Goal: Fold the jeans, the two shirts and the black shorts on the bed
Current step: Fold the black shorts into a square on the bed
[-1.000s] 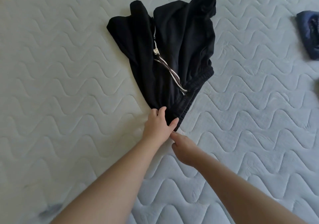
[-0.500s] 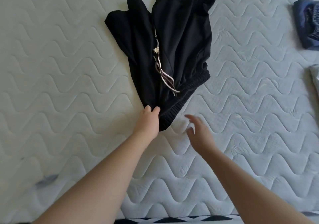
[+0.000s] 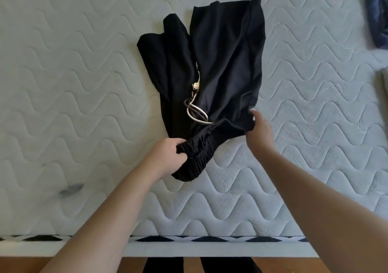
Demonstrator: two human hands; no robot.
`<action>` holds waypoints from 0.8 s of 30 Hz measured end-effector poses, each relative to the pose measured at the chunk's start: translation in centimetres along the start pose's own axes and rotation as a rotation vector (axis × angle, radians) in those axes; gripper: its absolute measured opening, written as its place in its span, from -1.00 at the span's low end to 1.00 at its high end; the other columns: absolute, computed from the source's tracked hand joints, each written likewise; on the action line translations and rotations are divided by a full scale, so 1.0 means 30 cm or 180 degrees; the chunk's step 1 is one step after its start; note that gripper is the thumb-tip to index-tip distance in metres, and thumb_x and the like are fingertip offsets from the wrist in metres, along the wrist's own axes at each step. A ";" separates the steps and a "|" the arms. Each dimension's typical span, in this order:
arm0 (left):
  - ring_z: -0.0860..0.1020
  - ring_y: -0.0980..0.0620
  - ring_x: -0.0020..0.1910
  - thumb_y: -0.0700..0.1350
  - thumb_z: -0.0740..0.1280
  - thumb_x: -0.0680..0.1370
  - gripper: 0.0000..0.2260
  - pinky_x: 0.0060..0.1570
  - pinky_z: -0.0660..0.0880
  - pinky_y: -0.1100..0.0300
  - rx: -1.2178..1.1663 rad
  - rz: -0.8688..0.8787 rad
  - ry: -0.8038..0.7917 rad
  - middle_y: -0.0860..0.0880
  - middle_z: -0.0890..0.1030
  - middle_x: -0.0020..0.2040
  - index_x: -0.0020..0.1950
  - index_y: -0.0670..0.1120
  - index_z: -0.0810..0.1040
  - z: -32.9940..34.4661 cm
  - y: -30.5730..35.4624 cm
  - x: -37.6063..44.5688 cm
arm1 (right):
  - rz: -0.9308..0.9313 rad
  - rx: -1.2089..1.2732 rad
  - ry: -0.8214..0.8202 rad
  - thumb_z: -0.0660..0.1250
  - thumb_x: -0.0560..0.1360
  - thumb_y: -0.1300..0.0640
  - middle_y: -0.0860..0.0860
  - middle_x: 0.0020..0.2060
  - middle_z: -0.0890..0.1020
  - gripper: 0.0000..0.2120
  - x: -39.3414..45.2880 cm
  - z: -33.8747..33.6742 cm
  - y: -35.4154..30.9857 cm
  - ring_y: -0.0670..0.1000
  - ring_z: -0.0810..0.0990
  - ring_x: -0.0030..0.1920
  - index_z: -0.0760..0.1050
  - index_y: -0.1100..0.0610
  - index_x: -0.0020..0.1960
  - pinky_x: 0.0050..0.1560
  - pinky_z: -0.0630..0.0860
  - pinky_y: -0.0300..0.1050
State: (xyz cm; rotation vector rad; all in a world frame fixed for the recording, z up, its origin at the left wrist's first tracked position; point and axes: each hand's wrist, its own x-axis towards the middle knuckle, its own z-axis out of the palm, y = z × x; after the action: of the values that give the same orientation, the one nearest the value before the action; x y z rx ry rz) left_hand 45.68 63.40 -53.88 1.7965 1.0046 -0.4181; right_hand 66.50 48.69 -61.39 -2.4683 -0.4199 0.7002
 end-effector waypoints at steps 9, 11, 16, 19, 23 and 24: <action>0.50 -0.10 0.05 -0.32 0.28 0.52 -0.57 -0.01 0.44 0.11 0.0628 -0.0459 0.1098 -0.08 0.41 0.25 0.34 0.01 0.44 -0.033 -0.150 -0.148 | -0.0045 -0.0377 -0.0074 0.15 0.54 0.32 0.05 0.04 0.49 -0.50 -0.197 -0.147 0.006 0.06 0.50 -0.07 0.41 -0.03 0.40 -0.09 0.41 -0.09; 0.48 -0.08 -0.08 -0.30 0.23 0.55 -0.62 -0.09 0.40 0.10 0.0438 -0.0420 0.1391 -0.10 0.45 0.18 0.34 -0.01 0.44 -0.055 -0.127 -0.200 | -0.0069 -0.0408 -0.0243 0.13 0.55 0.30 0.07 -0.07 0.62 -0.51 -0.260 -0.192 -0.009 0.04 0.56 -0.14 0.40 -0.04 0.42 -0.16 0.50 -0.05; 0.64 -0.15 -0.06 -0.25 0.11 0.58 -0.71 -0.07 0.64 -0.05 -0.1897 -0.0933 0.1691 -0.11 0.59 0.09 0.19 0.01 0.49 -0.129 -0.018 -0.304 | 0.0035 0.0025 -0.0469 0.09 0.58 0.30 -0.02 -0.22 0.68 -0.49 -0.405 -0.336 -0.111 0.00 0.68 -0.21 0.38 -0.09 0.44 -0.14 0.63 -0.04; 0.67 -0.19 -0.04 -0.33 0.10 0.55 -0.69 -0.13 0.66 -0.03 -0.3096 -0.0780 0.1586 -0.17 0.59 0.14 0.18 -0.06 0.49 -0.156 0.052 -0.353 | 0.0128 0.0968 -0.0620 0.05 0.58 0.40 0.02 0.04 0.64 -0.47 -0.480 -0.421 -0.186 -0.01 0.72 -0.19 0.45 -0.05 0.39 -0.07 0.65 -0.13; 0.59 -0.06 -0.26 -0.33 0.13 0.54 -0.69 -0.31 0.59 0.12 -0.1890 -0.0264 0.1743 -0.08 0.59 0.02 0.11 0.02 0.50 -0.226 0.144 -0.445 | 0.0419 0.1702 -0.0378 0.06 0.57 0.44 0.07 0.14 0.58 -0.51 -0.534 -0.546 -0.235 0.09 0.73 -0.13 0.58 0.02 0.23 0.05 0.63 -0.01; 0.55 -0.05 -0.32 -0.33 0.13 0.53 -0.68 -0.33 0.56 0.13 -0.1489 -0.0134 0.1791 -0.06 0.60 -0.02 0.08 0.05 0.50 -0.254 0.161 -0.465 | 0.0420 0.1700 -0.0349 0.07 0.56 0.44 0.10 0.13 0.59 -0.54 -0.547 -0.577 -0.249 0.09 0.73 -0.15 0.60 0.05 0.18 0.03 0.65 -0.04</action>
State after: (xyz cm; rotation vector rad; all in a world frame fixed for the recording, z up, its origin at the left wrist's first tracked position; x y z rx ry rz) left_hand 39.98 63.16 -38.29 1.4840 1.3903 0.3062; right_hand 61.67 40.68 -38.21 -1.9693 -0.0883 0.8746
